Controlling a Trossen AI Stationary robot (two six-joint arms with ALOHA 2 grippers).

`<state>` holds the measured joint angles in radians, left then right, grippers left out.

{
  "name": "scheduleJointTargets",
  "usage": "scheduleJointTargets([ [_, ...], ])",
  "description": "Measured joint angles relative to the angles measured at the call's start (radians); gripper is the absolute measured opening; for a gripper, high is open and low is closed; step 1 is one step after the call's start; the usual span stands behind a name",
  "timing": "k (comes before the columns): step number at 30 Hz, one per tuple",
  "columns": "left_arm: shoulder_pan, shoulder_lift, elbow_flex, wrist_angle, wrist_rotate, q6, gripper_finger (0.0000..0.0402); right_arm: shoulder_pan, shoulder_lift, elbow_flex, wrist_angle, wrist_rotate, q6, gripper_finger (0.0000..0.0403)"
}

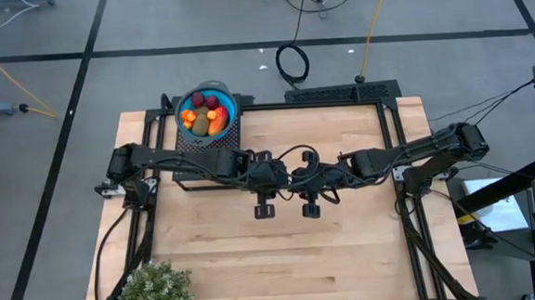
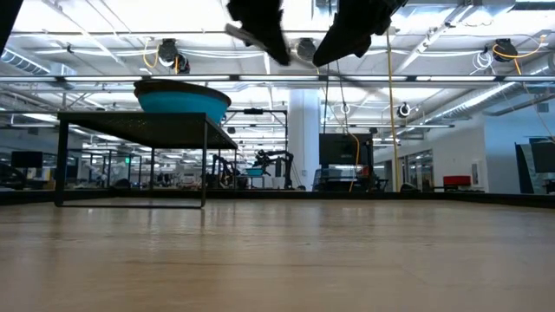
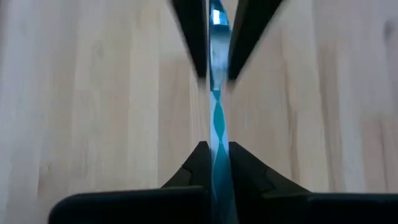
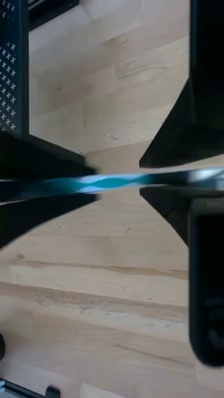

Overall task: Pick & Place Fruit
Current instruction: Put the blue knife on the shelf

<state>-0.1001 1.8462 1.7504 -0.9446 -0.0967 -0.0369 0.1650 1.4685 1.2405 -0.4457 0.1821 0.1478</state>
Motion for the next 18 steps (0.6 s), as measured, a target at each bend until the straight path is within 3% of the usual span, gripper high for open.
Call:
scheduleJointTargets([
  [5,-0.015,0.000,0.000,-0.096,-0.001,-0.035,0.0020,0.001,0.000,0.000,0.000,-0.001,-0.001,0.0096],
  [10,-0.030,-0.001,0.000,-0.204,-0.035,-0.078,0.0041,0.000,-0.015,-0.001,-0.002,-0.001,-0.001,0.0126],
  [18,-0.029,-0.078,0.000,-0.312,-0.092,-0.085,0.0019,0.000,-0.066,-0.001,-0.032,-0.001,0.034,0.0133],
])
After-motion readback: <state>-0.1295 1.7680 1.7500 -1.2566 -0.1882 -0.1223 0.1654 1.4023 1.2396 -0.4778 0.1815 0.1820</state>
